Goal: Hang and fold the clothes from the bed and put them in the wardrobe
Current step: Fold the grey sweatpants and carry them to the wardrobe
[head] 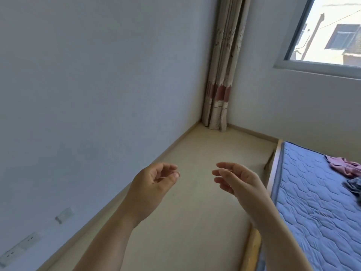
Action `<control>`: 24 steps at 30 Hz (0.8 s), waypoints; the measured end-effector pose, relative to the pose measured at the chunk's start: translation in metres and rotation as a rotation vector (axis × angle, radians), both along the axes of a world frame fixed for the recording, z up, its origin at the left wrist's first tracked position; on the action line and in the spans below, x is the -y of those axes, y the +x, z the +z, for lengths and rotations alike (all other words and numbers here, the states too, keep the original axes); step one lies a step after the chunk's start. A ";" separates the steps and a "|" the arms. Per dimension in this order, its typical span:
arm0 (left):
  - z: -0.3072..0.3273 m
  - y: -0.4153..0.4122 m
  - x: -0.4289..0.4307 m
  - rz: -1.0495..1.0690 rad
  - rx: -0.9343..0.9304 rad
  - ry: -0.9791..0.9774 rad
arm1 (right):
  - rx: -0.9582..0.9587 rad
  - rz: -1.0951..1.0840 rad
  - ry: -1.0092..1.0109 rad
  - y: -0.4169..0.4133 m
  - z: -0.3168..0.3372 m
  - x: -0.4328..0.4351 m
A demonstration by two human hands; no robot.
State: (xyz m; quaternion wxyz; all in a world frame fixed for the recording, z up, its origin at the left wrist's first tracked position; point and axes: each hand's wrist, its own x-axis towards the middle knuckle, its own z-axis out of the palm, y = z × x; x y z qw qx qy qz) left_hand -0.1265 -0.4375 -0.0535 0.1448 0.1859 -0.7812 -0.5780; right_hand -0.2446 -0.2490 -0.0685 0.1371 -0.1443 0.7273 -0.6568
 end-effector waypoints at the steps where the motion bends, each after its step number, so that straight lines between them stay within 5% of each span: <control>1: -0.002 -0.018 0.011 -0.033 -0.003 0.001 | -0.007 -0.039 0.002 -0.011 -0.001 0.008; 11: -0.005 -0.201 0.098 -0.418 -0.001 0.016 | 0.007 -0.423 0.007 -0.103 0.005 0.060; 24: -0.027 -0.446 0.043 -0.766 0.050 0.024 | 0.038 -0.704 0.063 -0.278 -0.016 0.012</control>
